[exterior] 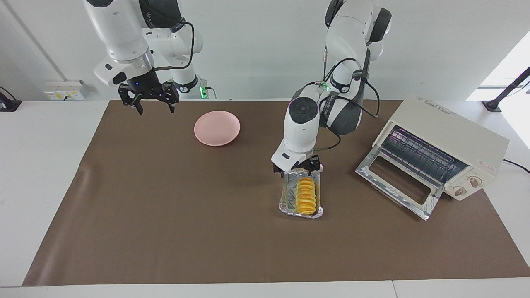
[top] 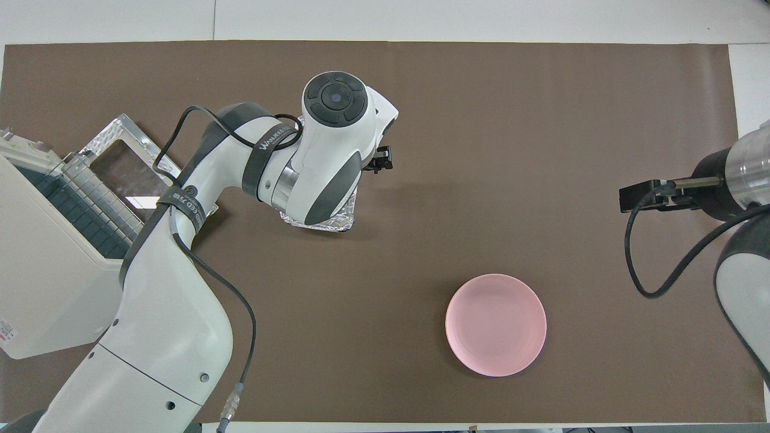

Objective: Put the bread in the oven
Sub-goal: 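Grasp the foil tray with the left gripper and lift it toward the oven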

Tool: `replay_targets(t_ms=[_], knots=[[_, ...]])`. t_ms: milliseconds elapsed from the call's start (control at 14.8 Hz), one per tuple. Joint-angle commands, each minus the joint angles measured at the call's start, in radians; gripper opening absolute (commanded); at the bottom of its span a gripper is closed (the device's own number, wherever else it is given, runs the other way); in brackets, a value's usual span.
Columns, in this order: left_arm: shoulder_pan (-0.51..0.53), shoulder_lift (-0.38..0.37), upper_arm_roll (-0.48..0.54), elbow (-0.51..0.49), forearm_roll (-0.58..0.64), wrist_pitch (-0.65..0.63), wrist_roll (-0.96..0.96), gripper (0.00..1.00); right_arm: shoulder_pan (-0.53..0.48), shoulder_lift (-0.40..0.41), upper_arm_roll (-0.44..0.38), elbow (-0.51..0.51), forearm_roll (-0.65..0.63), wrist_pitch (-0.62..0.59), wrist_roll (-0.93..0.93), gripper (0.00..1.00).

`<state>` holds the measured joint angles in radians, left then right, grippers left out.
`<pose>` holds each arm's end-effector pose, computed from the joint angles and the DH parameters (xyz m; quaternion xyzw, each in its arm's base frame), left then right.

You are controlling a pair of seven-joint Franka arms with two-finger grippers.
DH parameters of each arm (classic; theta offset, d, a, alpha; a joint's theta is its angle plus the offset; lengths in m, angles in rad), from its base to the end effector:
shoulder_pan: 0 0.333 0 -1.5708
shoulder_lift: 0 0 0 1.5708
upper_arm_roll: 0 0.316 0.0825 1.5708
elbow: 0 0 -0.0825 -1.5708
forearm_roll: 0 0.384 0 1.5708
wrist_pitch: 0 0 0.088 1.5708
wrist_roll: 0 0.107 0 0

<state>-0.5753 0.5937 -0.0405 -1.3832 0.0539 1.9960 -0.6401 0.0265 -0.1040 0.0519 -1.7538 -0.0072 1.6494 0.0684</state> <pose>0.5934 -0.4088 0.3678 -0.9999 -0.0048 -0.0158 0.0051 0.5249 0.0418 0.6007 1.0000 0.0051 0.0002 0.0063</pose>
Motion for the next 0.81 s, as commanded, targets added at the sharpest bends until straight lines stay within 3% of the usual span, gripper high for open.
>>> replay_targets(t_ms=[0, 270, 337, 540, 675, 742], knots=[[-0.029, 0.003, 0.018, -0.059, 0.011, 0.098, -0.053, 0.87, -0.02, 0.026, 0.012, 0.036, 0.004, -0.023, -0.024, 0.99], [-0.029, 0.0, 0.016, -0.088, 0.011, 0.104, -0.052, 0.82, -0.046, 0.027, 0.012, 0.036, 0.004, -0.054, -0.024, 0.99], [-0.032, -0.002, 0.016, -0.091, 0.011, 0.103, -0.055, 0.74, -0.048, 0.027, 0.012, 0.037, 0.004, -0.059, -0.024, 0.99], [-0.032, -0.009, 0.014, -0.119, 0.009, 0.106, -0.059, 0.39, -0.056, 0.021, 0.011, 0.031, 0.001, -0.072, -0.025, 1.0], [-0.029, -0.009, 0.014, -0.12, 0.007, 0.104, -0.058, 0.07, -0.054, 0.014, 0.012, 0.017, 0.0, -0.074, -0.024, 1.0], [-0.023, -0.009, 0.014, -0.117, 0.006, 0.106, -0.058, 0.0, -0.054, 0.014, 0.012, 0.019, 0.0, -0.072, -0.025, 1.0]])
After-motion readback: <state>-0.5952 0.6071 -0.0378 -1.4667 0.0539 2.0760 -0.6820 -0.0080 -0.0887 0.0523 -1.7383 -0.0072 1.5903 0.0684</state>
